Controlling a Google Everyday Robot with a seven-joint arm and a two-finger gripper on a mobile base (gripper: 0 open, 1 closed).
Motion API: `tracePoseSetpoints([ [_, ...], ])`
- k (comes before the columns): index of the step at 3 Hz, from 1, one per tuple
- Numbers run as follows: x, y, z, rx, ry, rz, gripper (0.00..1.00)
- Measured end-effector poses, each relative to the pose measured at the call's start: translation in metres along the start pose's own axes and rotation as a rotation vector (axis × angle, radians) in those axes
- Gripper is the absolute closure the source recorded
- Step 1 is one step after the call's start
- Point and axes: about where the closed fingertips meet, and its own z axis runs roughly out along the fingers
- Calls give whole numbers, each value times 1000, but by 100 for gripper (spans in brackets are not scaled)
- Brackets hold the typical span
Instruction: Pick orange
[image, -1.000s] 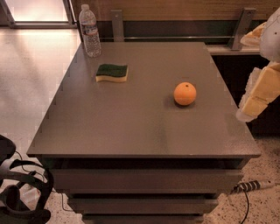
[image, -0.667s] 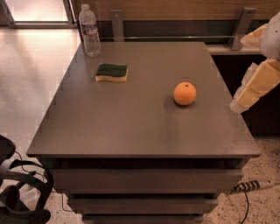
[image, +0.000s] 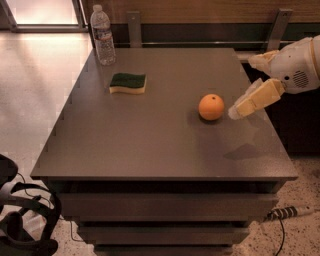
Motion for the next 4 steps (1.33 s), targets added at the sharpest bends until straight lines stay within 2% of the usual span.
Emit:
tracePoseSetpoints([
  [1,6,-2,25,-9,-127,31,0],
  [2,15,1,49,9,-223,50,0],
  [4,27,-8,84,116,-361,49,0],
])
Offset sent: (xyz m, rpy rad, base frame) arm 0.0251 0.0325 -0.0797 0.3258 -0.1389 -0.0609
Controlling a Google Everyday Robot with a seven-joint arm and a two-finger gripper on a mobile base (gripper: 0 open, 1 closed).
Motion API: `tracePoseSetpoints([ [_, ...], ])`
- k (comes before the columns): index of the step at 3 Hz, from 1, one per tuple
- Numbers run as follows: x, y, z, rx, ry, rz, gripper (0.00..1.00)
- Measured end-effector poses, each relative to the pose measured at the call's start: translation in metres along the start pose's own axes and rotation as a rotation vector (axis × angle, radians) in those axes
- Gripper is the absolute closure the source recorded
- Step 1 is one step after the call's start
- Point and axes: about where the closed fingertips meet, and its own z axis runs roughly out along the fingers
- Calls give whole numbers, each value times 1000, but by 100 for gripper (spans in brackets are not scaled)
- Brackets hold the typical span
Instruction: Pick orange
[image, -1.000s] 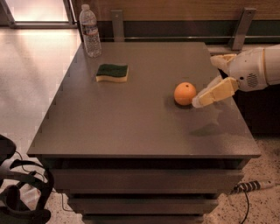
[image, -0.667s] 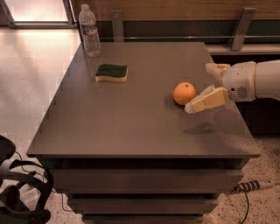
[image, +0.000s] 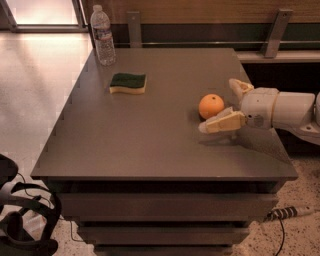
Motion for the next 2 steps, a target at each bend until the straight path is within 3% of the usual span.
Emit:
tracePoseSetpoints([
  [2,10,-4,17,52,-9,1,0],
])
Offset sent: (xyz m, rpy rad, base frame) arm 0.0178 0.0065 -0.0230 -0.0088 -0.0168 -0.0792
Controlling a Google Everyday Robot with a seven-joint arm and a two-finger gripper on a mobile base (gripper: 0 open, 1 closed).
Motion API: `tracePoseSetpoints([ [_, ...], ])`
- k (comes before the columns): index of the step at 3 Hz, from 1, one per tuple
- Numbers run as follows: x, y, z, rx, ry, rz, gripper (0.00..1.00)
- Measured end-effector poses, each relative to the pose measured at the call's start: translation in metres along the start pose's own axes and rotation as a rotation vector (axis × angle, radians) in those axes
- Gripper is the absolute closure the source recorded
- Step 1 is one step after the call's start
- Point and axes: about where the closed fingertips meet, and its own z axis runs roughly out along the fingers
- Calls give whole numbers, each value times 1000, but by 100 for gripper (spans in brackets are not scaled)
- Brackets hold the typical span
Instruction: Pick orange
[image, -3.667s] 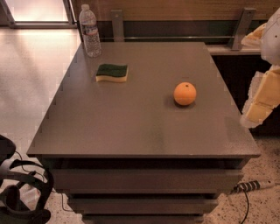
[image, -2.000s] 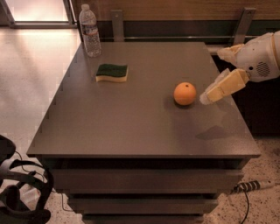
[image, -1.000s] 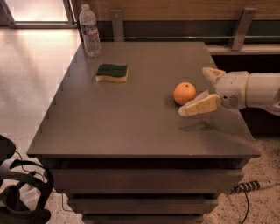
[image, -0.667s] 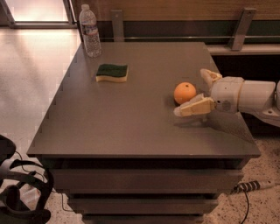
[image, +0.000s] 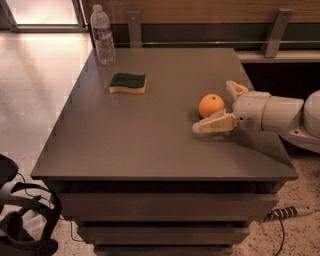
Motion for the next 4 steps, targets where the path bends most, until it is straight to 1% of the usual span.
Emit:
tracePoseSetpoints([
  [1,7,0,6,11,6,16,13],
  [2,7,1,8,10,6,17,34],
  [4,6,4,11,2,5,14,81],
])
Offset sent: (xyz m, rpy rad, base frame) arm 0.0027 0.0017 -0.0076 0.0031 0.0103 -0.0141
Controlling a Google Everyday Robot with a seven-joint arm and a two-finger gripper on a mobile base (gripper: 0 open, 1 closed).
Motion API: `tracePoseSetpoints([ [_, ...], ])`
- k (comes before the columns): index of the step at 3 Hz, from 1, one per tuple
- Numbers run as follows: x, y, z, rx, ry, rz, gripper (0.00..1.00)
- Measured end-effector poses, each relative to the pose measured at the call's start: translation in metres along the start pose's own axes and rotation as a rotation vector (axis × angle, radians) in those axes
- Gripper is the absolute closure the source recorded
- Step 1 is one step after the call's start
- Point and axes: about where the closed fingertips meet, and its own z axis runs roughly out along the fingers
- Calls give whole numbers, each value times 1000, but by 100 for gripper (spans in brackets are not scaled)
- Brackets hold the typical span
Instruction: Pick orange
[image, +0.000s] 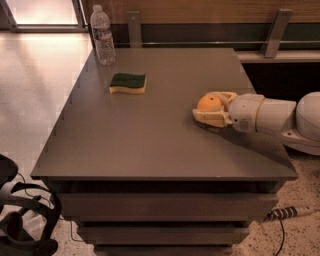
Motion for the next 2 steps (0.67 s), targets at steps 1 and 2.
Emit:
tracePoseSetpoints([
  [1,-1,2,2,-5,-1,-1,100],
  [2,-1,2,2,-5,-1,-1,100],
])
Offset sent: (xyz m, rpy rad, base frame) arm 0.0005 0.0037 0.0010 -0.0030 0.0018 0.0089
